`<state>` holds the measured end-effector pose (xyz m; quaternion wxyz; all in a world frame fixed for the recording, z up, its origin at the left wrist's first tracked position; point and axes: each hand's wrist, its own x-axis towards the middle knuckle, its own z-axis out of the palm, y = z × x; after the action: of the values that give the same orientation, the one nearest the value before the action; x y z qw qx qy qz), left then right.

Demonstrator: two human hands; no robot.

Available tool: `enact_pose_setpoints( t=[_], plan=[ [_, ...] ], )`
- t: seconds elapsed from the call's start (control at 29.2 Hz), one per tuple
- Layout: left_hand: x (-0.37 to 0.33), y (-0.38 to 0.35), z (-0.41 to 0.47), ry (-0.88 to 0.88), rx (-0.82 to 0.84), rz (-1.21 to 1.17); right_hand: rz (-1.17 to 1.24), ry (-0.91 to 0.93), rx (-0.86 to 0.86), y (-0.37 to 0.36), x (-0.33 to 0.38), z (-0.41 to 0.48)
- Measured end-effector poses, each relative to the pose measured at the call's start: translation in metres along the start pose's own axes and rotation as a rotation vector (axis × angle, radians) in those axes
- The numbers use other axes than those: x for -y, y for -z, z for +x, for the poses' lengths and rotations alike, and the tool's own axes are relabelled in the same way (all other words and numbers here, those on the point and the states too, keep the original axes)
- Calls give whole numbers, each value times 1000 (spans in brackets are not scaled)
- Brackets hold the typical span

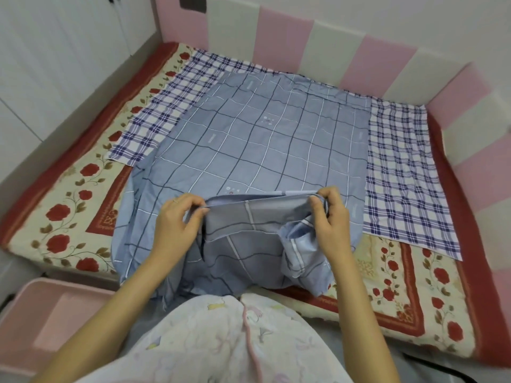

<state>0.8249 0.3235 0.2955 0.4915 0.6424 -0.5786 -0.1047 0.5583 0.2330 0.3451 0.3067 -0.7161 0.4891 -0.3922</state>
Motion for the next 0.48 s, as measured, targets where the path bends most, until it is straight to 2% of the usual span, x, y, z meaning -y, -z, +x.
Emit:
enact_pose_setpoints(
  t=[0.14,0.24,0.38,0.48],
  plan=[
    [-6,-7,8,113,19,-100,-82,-81,52,-7,-4,6],
    [-11,-9,12,121,2,-139,-168,-67,31,-2,-8,5],
    [-29,-17,18,88,84,-182,-514,-109,-54,6,-8,9],
    [-44,-29,23,59,181,-213,-637,-4,-73,3,11,8]
  ],
)
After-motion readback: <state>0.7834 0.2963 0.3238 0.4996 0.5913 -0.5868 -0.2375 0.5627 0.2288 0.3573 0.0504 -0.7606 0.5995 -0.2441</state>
